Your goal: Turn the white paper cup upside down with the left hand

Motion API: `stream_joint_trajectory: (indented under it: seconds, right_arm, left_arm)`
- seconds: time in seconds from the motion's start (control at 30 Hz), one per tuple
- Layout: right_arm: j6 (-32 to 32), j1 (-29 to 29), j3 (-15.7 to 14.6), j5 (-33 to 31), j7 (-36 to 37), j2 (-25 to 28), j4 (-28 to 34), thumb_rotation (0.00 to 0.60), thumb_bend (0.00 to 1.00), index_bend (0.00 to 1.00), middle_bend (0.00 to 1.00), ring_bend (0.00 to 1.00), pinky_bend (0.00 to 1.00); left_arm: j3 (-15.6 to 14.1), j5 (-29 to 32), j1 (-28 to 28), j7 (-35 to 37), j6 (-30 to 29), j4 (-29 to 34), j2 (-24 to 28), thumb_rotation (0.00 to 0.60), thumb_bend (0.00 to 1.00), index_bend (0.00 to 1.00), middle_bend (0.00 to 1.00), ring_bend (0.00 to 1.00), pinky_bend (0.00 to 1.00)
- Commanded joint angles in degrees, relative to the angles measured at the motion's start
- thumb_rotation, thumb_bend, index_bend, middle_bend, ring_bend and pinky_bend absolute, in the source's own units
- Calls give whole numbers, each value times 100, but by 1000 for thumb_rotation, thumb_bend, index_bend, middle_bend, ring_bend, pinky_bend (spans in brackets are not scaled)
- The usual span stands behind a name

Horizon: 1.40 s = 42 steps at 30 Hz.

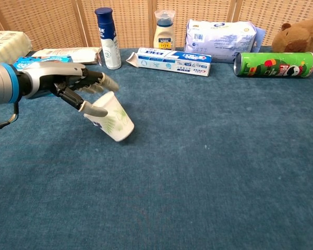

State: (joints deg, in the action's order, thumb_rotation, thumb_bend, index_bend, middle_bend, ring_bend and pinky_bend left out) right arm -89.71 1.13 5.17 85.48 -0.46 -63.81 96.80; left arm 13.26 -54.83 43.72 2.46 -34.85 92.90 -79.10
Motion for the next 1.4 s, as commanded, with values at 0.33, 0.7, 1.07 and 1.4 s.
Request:
stream_joint_trajectory:
  seconds: [0.33,0.7,1.07,1.4]
  right_arm:
    - [-98,-50,30,6,169,12,-31,600,249,373,363,417,434]
    - [-145,-88,24,35,191,50,24,600,248,373,363,418,435]
    - [-161,-110,10,72,202,79,53,600,249,373,363,419,437]
    - [-168,-120,5,91,252,67,43,600,248,373,363,419,437]
  left_arm:
    - [-424,630,385,-1122,-584,513,298,379,143,17,25,0,0]
    - [-976,201,555,-2445,-1186,1123,595,381,183,121,25,0,0]
    - [-1638,112,465,-3067,-1387,1680,350,383,183,120,25,0,0]
    - [-1905,372,379,-4074,-2188,1804,151,373,213,126,25,0,0]
